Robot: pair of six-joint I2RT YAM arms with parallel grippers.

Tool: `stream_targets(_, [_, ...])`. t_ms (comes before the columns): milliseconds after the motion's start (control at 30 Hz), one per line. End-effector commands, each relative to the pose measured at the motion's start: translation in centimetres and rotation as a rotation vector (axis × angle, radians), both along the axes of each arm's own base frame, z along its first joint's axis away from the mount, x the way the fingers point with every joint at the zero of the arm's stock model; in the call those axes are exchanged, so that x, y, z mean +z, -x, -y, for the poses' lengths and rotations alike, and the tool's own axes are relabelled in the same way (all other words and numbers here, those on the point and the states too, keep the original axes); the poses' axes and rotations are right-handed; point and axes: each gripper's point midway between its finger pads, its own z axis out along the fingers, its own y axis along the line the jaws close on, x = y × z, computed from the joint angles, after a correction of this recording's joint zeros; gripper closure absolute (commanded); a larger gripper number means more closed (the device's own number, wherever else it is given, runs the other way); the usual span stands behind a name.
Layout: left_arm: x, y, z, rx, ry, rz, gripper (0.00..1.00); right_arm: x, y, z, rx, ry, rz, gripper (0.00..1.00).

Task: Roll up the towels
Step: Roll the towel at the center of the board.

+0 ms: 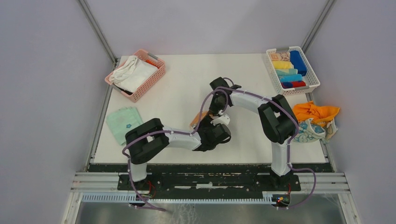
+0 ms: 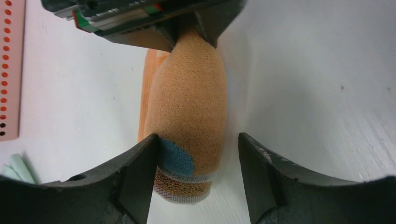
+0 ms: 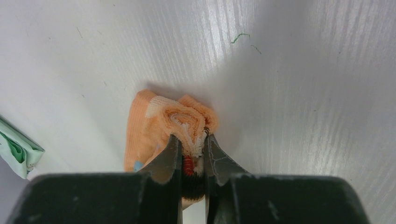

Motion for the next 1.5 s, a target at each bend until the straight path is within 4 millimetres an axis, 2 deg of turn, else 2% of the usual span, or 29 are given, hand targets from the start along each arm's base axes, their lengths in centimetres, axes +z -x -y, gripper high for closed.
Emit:
stream_targets(0, [-1.6, -0.1, -1.0, 0.063, 0.15, -0.156, 0.34, -0.8, 0.7, 0.0, 0.037, 0.007, -0.04, 0.95])
stream_targets(200, [-2.4, 0.4, -1.4, 0.076, 0.372, -0.37, 0.53, 1.8, -0.6, -0.4, 0.031, -0.059, 0.036, 0.85])
stream_targets(300, [-2.3, 0.7, -1.4, 0.079, 0.487, -0.46, 0.6, 3.5, -1.3, -0.4, 0.017, -0.107, 0.083, 0.71])
stream_targets(367, [-2.3, 1.1, -1.2, 0.078, 0.564, -0.526, 0.63, 4.4, -1.6, -0.4, 0.007, -0.139, 0.111, 0.61])
stream_targets(500, [-1.9, 1.2, -1.1, 0.093, 0.732, -0.63, 0.65, 5.9, -1.9, -0.3, -0.007, -0.196, 0.168, 0.46])
stream_targets(667, [-2.2, 1.4, -1.4, 0.142, 0.894, -0.733, 0.65, 7.0, -2.0, -0.4, -0.03, -0.299, 0.234, 0.31])
stream_targets(800, [-2.8, 1.4, -1.5, 0.186, 0.939, -0.772, 0.65, 6.9, -1.5, 0.0, -0.031, -0.331, 0.246, 0.27])
stream_targets(1067, [-3.4, 1.1, -2.7, 0.231, 0.887, -0.738, 0.66, 5.8, -0.4, -1.4, 0.002, -0.363, 0.193, 0.26])
stream_targets(1233, [-3.5, 1.2, -3.2, 0.249, 0.857, -0.709, 0.65, 3.6, 0.8, -2.7, -0.004, -0.34, 0.111, 0.26])
stream_targets(1467, [-4.0, 2.0, -2.2, 0.244, 0.869, -0.722, 0.64, 0.3, 3.2, -3.7, 0.004, -0.326, 0.011, 0.27])
